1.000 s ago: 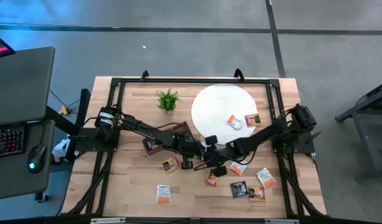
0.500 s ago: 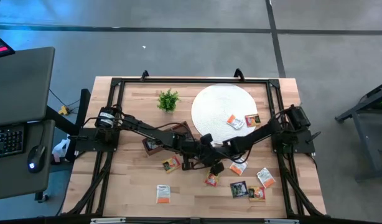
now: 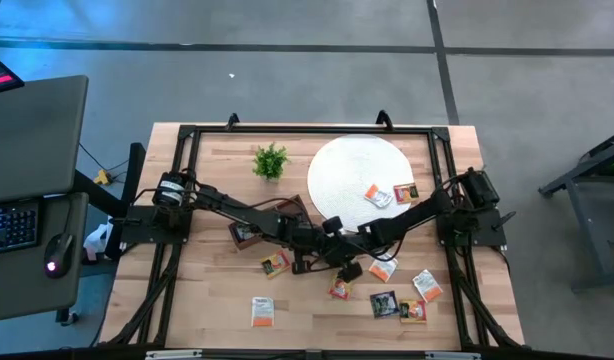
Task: Pick & Place Tea
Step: Put the purple tea bag into the left section of the wooden organizer
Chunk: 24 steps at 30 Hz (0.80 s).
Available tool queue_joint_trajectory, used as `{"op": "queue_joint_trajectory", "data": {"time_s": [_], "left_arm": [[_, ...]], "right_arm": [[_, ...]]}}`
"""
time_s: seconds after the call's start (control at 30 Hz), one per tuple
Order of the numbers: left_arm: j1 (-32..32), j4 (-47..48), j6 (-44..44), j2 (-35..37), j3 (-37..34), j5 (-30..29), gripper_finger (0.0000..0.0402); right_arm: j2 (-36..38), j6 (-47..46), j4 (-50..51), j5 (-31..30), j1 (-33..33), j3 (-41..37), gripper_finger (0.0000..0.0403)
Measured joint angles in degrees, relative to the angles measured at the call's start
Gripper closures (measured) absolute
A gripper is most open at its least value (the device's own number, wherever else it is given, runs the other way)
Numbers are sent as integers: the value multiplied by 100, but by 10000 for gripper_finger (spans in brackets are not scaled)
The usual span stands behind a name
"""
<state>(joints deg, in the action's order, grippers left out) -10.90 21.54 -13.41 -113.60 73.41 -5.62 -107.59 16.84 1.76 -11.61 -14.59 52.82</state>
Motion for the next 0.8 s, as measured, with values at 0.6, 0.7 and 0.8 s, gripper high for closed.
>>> {"op": "queue_joint_trajectory", "data": {"time_s": [0.6, 0.7, 0.8], "left_arm": [[-9, 433, 15, 474, -13, -121, 401], [0, 558, -41, 474, -13, -153, 401], [-4, 497, -109, 372, 9, -209, 401]], "right_arm": [[182, 411, -256, -198, -45, -22, 393], [214, 481, -243, -233, -39, -24, 376], [214, 475, -171, -123, -41, -26, 352]]}}
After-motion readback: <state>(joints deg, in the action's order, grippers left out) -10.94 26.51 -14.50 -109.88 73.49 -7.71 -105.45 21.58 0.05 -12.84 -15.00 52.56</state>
